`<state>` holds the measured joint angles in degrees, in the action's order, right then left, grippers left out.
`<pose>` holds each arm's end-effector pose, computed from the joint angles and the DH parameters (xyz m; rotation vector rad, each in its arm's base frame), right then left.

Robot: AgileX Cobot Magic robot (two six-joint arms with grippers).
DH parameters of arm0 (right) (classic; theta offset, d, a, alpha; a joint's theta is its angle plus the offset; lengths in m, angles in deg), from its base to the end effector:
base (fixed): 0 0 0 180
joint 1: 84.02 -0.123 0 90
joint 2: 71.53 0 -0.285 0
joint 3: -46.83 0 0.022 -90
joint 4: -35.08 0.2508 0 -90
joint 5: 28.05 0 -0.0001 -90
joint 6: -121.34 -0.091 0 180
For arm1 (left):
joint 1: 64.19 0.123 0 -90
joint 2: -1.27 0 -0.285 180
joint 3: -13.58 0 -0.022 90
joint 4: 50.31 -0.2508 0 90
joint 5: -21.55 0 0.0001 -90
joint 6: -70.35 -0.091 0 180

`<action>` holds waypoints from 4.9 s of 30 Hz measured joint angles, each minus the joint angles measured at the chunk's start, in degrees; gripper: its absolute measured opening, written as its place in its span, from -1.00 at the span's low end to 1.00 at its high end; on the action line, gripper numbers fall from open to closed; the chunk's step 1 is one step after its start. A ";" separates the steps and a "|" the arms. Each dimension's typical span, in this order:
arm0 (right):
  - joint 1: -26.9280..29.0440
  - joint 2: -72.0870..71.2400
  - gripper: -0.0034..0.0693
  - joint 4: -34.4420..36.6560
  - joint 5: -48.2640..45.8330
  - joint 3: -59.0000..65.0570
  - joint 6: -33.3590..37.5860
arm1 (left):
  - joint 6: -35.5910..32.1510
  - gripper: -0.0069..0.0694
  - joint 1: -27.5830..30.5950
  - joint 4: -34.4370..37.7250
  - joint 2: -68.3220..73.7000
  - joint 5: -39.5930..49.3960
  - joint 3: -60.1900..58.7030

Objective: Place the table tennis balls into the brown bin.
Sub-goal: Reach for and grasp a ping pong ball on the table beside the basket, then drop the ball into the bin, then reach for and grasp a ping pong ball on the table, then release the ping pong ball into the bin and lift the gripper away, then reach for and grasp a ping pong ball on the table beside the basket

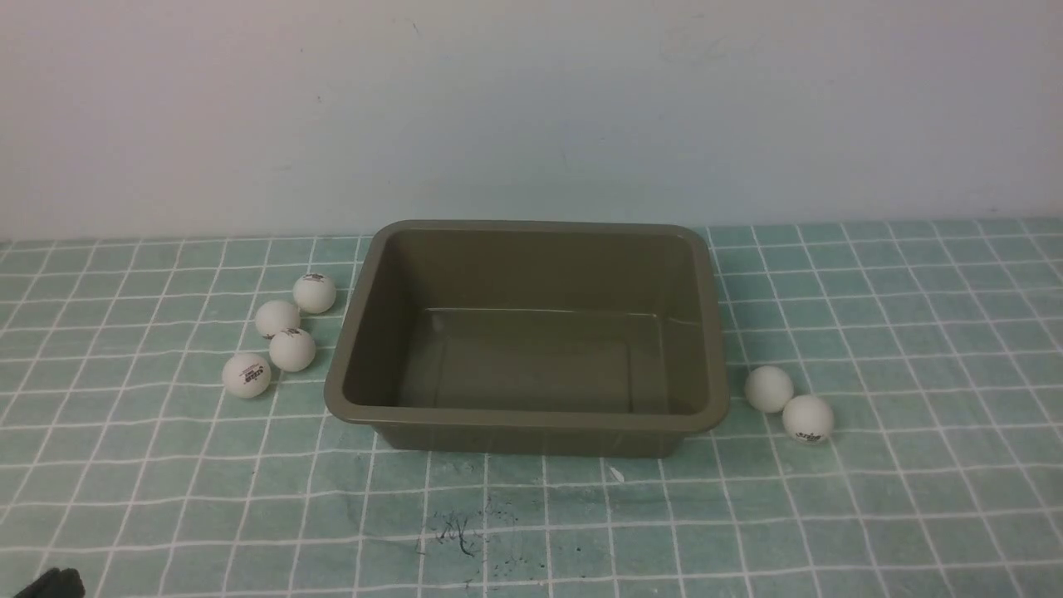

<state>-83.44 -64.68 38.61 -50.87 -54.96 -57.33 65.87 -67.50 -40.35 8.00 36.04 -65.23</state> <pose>0.0516 0.0017 0.1725 0.0248 1.8821 0.0386 0.0545 -0.0071 0.1822 0.0035 1.7443 -0.1462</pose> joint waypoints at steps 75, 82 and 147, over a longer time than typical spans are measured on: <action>-4.08 47.52 -0.93 9.20 -31.26 -47.49 -2.06 | -12.04 0.59 6.80 1.65 120.72 31.15 85.40; -4.08 53.69 -0.93 8.59 -34.20 -51.57 -2.22 | -11.92 0.08 6.85 0.81 122.05 33.03 85.83; -17.20 96.38 -0.48 -10.09 -39.42 -88.48 -6.83 | -7.56 0.08 6.30 0.41 129.63 47.79 110.66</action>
<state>-100.64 31.69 28.52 -90.29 -143.44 -64.15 58.31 -61.21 -39.94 137.63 83.83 45.43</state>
